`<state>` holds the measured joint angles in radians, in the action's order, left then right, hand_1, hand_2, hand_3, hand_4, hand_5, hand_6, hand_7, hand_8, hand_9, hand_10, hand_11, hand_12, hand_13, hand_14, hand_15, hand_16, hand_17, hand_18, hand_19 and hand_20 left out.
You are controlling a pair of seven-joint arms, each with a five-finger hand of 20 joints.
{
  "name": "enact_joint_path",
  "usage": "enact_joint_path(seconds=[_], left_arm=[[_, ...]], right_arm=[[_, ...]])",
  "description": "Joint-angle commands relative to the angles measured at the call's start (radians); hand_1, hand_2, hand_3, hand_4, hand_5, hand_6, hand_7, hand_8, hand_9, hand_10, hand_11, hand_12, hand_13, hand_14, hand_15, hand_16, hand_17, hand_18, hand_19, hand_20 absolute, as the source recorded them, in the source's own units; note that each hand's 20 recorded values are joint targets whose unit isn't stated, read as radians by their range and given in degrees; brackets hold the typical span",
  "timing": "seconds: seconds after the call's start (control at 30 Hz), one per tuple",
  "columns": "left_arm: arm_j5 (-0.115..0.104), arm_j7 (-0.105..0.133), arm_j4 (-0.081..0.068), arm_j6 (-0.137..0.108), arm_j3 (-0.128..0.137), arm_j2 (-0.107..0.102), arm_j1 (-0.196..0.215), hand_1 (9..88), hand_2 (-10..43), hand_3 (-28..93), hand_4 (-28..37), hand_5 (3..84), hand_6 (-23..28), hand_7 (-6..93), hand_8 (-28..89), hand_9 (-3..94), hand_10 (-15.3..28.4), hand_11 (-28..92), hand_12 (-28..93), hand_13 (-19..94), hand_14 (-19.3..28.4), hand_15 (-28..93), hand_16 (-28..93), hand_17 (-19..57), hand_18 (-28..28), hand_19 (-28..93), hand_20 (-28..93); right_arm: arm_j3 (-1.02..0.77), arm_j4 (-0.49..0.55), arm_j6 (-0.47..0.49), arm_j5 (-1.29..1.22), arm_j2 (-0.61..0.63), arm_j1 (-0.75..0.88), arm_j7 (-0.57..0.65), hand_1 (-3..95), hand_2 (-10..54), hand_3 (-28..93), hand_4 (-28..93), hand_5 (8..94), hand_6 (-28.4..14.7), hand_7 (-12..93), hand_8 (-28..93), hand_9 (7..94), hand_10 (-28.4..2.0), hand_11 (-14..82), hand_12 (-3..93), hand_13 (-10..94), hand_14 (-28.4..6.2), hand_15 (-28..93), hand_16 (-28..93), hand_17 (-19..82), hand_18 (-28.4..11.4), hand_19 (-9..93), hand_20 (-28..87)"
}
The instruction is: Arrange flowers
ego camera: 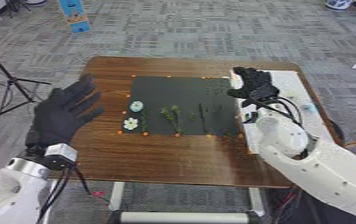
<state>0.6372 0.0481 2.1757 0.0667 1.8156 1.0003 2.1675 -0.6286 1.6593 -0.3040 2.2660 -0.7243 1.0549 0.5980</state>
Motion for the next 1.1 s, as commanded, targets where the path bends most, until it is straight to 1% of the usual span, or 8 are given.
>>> enact_joint_path(seconds=[0.03, 0.13, 0.2, 0.43, 0.47, 0.6, 0.93, 1.1], left_arm=[[0.0, 0.001, 0.007, -0.02, 0.003, 0.03, 0.032, 20.1, -4.7, 68, -28.3, 27.8, 3.2, 13.4, -7, 20.2, 9.9, 10, 17, 17, 13.0, 11, 6, -13.1, 25.7, 41, 6], [0.001, 0.004, 0.007, -0.021, 0.003, 0.03, 0.031, 19.9, -4.8, 68, -28.3, 27.8, 3.2, 13.4, -7, 20.2, 9.9, 10, 17, 17, 13.0, 11, 6, -13.1, 25.6, 41, 6], [0.001, 0.003, 0.006, -0.021, 0.003, 0.03, 0.03, 20.0, -4.8, 68, -28.3, 27.8, 3.2, 13.5, -7, 20.2, 9.8, 10, 17, 17, 13.0, 11, 6, -13.1, 25.6, 41, 6], [0.001, 0.001, 0.008, -0.022, 0.004, 0.03, 0.034, 19.9, -4.8, 68, -28.3, 27.8, 3.2, 13.4, -7, 20.2, 9.9, 10, 17, 17, 13.0, 11, 6, -13.1, 25.6, 41, 6], [0.001, 0.003, 0.009, -0.024, 0.004, 0.03, 0.035, 19.9, -4.8, 68, -28.3, 27.8, 3.2, 13.4, -7, 20.2, 9.8, 10, 17, 17, 13.0, 11, 6, -13.1, 25.6, 41, 6], [0.002, 0.002, 0.01, -0.023, 0.005, 0.029, 0.038, 20.0, -4.7, 68, -28.3, 27.8, 3.2, 13.5, -7, 20.2, 9.8, 11, 17, 17, 13.1, 11, 6, -13.1, 25.5, 41, 6], [0.002, 0.002, 0.01, -0.019, 0.016, 0.028, 0.046, 20.0, -4.7, 68, -28.3, 27.8, 3.3, 13.4, -7, 20.2, 9.9, 11, 17, 17, 13.1, 11, 6, -13.1, 25.6, 41, 6], [0.002, 0.004, 0.013, -0.016, 0.018, 0.031, 0.052, 20.0, -4.7, 68, -28.3, 27.8, 3.2, 13.4, -7, 20.2, 9.8, 11, 17, 17, 13.1, 11, 6, -13.1, 25.6, 41, 5]], right_arm=[[-0.056, -0.068, 0.062, -0.016, 0.114, 0.101, 0.038, 29.0, -9.5, 78, -28, 37.3, -2.2, 16, -11, 42.2, -13.0, 17.0, 20.7, 61, -10.0, 88, 32, 31, -23.6, 91, 62], [-0.03, -0.114, 0.052, -0.014, 0.104, 0.091, 0.029, 30.2, -9.5, 77, -28, 37.2, -2.0, 16, -11, 41.9, -10.6, 16.6, 20.5, 61, -9.9, 88, 31, 30, -23.6, 91, 61], [0.011, -0.148, 0.023, -0.013, 0.096, 0.067, 0.033, 31.3, -9.5, 77, -28, 37.9, -1.8, 17, -11, 42.7, -9.4, 17.1, 20.4, 61, -9.4, 88, 31, 31, -23.2, 91, 61], [0.111, -0.239, -0.035, -0.019, 0.069, -0.005, 0.037, 30.7, -9.5, 80, -28, 40.4, -1.3, 20, -12, 46.0, -9.2, 18.9, 19.6, 64, -8.7, 89, 30, 33, -22.8, 92, 60], [0.113, -0.245, -0.029, -0.015, 0.064, -0.011, 0.037, 30.6, -9.5, 80, -28, 40.6, -1.3, 20, -12, 46.3, -9.2, 19.2, 19.6, 64, -8.6, 89, 30, 33, -22.9, 92, 60], [0.118, -0.246, 0.005, -0.016, 0.07, -0.03, 0.073, 30.7, -9.5, 81, -28, 41.6, -1.6, 20, -13, 47.7, -10.3, 20.5, 19.9, 65, -8.1, 89, 30, 33, -22.8, 93, 60], [0.077, -0.248, 0.092, -0.011, 0.127, -0.024, 0.199, 29.4, -9.5, 84, -28, 42.0, -2.0, 20, -12, 46.7, -12.6, 19.2, 19.9, 64, -8.7, 88, 31, 33, -23.1, 93, 60], [0.051, -0.234, 0.095, -0.011, 0.164, 0.005, 0.226, 29.5, -9.5, 84, -28, 42.2, -2.7, 19, -12, 46.3, -13.4, 18.2, 19.8, 64, -9.0, 88, 31, 33, -23.4, 93, 59]])
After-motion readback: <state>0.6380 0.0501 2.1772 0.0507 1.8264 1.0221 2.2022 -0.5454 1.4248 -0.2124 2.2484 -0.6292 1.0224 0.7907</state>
